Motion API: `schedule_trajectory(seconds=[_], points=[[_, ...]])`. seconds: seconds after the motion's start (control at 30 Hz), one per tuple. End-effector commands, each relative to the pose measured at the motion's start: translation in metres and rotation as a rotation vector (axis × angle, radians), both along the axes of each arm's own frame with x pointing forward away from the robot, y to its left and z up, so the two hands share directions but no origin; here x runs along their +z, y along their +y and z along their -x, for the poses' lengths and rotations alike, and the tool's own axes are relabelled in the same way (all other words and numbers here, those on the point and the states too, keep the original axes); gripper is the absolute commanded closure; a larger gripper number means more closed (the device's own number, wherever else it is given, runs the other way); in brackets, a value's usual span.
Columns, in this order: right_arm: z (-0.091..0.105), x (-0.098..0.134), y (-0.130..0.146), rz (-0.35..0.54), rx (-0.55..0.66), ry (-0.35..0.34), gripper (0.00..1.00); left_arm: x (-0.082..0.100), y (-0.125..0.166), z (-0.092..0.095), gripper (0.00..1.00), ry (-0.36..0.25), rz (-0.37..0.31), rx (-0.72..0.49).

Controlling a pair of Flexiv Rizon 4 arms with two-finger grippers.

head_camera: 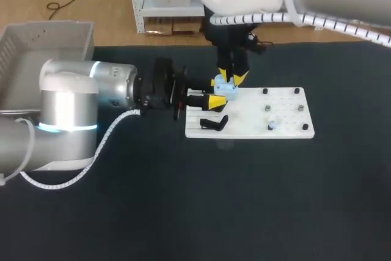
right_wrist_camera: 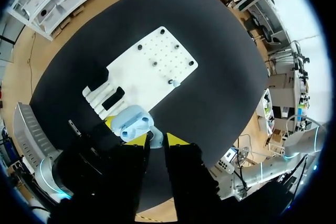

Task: Pick up each earbud case from the left stands, insert the matching earbuds, close the lid, and place the case in the box.

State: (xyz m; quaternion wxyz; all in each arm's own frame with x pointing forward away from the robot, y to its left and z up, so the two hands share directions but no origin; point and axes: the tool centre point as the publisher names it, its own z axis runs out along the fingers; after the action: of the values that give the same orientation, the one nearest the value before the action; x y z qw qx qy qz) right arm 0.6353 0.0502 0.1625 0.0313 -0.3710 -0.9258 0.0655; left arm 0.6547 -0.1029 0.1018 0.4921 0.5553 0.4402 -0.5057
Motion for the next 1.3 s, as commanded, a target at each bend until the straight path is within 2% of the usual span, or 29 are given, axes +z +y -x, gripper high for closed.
schedule_trajectory(seconds=[0.03,1.3], points=[[0.003,-0.001,-0.001,-0.002,-0.005,-0.008,1.0,-0.003,-0.001,-0.001,1.0,-0.006,0.008,-0.001],[-0.009,-0.013,0.002,0.003,-0.014,0.004,1.0,-0.003,-0.001,0.0,1.0,-0.008,0.01,0.0]])
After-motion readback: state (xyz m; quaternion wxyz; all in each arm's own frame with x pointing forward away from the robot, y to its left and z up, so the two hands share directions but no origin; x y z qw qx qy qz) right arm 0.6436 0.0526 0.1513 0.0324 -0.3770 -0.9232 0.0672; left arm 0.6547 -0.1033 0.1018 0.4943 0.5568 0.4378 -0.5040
